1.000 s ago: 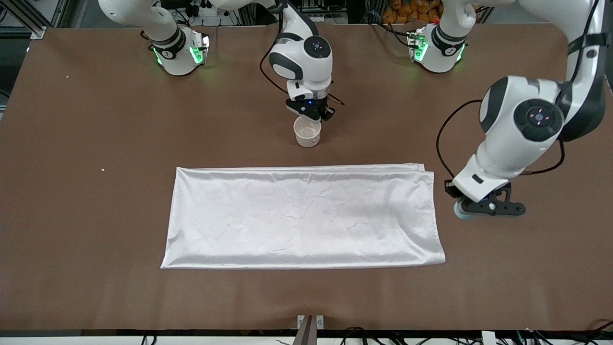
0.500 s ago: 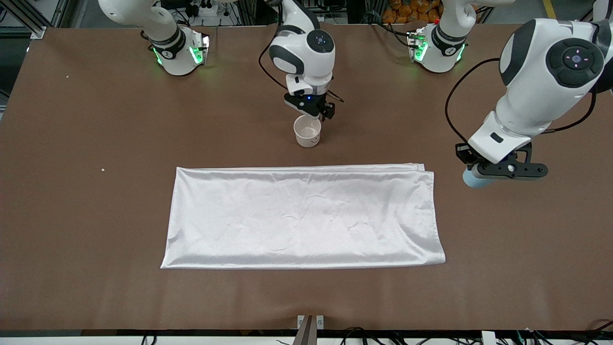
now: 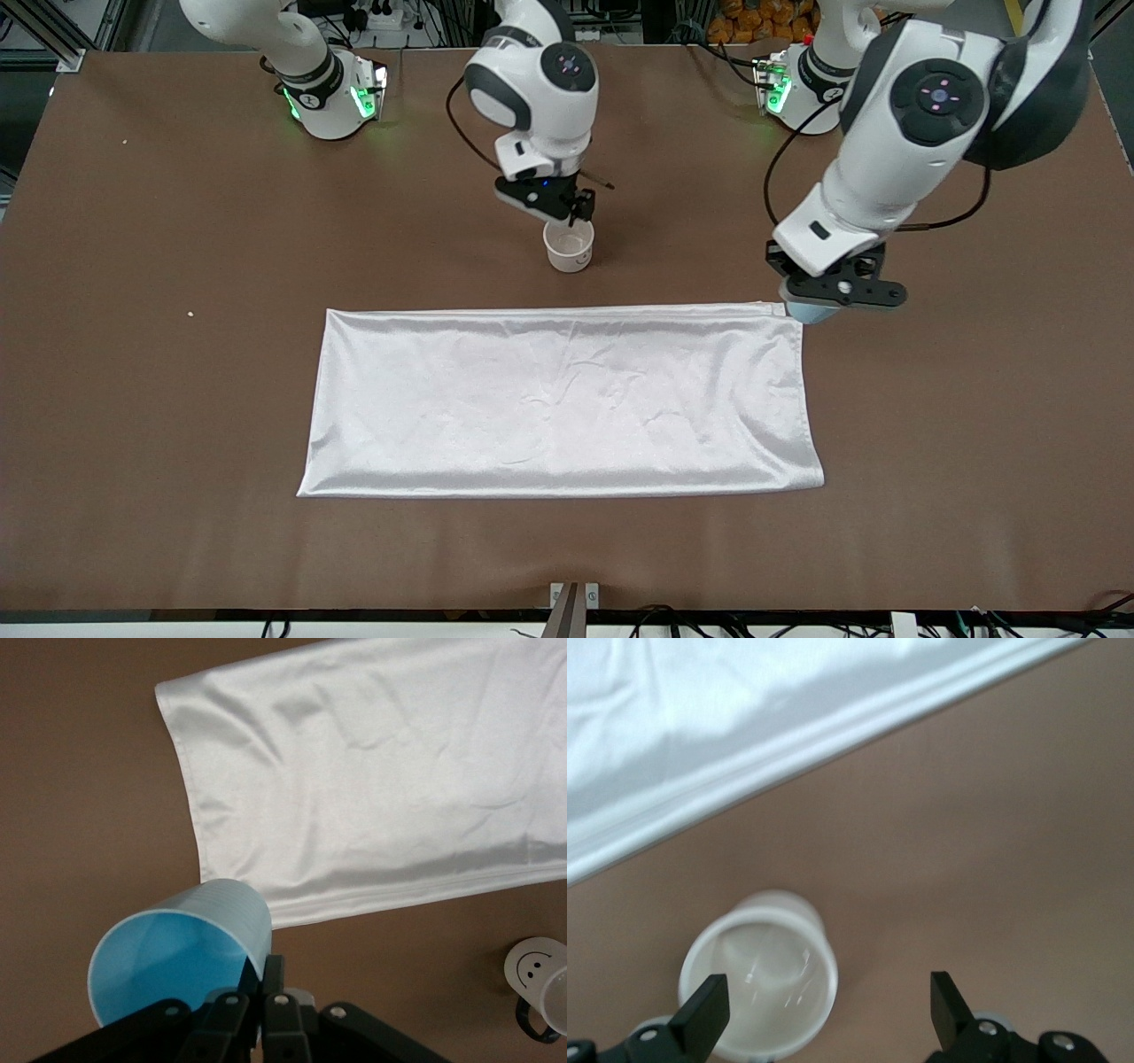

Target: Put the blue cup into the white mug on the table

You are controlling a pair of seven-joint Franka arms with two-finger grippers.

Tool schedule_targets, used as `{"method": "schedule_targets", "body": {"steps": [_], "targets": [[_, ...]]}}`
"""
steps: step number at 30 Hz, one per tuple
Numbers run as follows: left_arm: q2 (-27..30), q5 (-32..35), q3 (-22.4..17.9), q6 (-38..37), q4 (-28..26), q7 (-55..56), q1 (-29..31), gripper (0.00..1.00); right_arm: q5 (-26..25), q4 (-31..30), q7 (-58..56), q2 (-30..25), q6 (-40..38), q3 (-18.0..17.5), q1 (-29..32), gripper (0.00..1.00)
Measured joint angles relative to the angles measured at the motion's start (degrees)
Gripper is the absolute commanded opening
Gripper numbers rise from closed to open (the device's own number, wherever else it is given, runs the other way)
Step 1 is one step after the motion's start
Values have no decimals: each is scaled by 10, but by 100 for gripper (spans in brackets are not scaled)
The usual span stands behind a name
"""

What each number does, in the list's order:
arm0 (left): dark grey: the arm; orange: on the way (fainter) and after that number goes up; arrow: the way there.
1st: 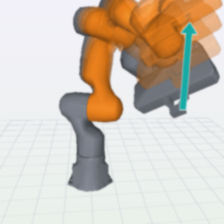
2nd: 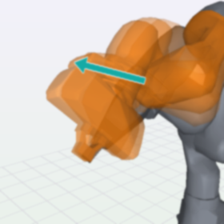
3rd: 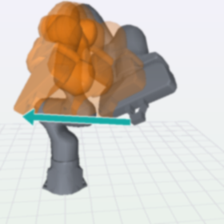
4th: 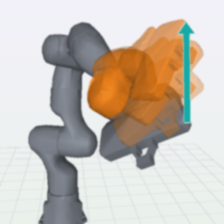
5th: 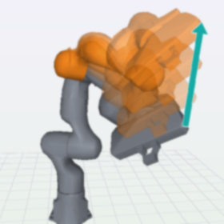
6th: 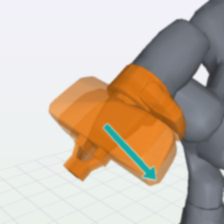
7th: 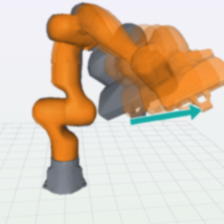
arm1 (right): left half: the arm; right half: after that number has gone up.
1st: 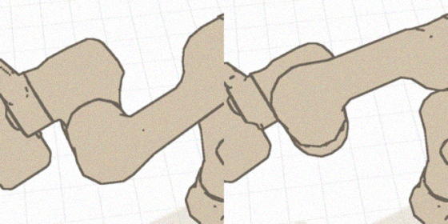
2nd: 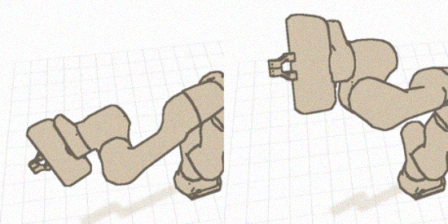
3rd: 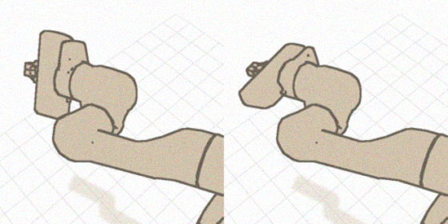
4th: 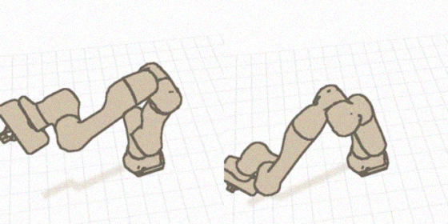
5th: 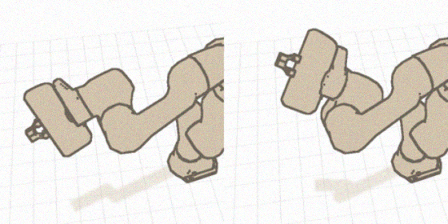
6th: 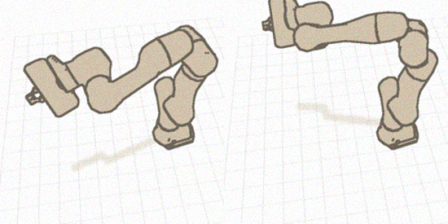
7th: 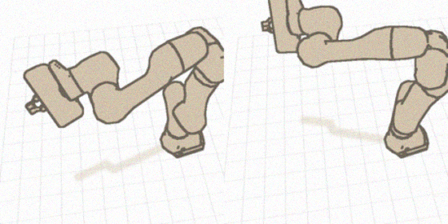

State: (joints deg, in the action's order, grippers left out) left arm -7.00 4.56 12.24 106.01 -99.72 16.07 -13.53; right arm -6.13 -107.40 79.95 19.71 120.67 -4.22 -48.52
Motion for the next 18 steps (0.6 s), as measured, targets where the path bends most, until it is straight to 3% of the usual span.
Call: {"method": "schedule_targets", "body": {"steps": [18], "targets": [[-66, 0, 99, 0, 30, 159, -42, 0, 0, -8, -405, 17, -3, 8, 282, 100]]}}
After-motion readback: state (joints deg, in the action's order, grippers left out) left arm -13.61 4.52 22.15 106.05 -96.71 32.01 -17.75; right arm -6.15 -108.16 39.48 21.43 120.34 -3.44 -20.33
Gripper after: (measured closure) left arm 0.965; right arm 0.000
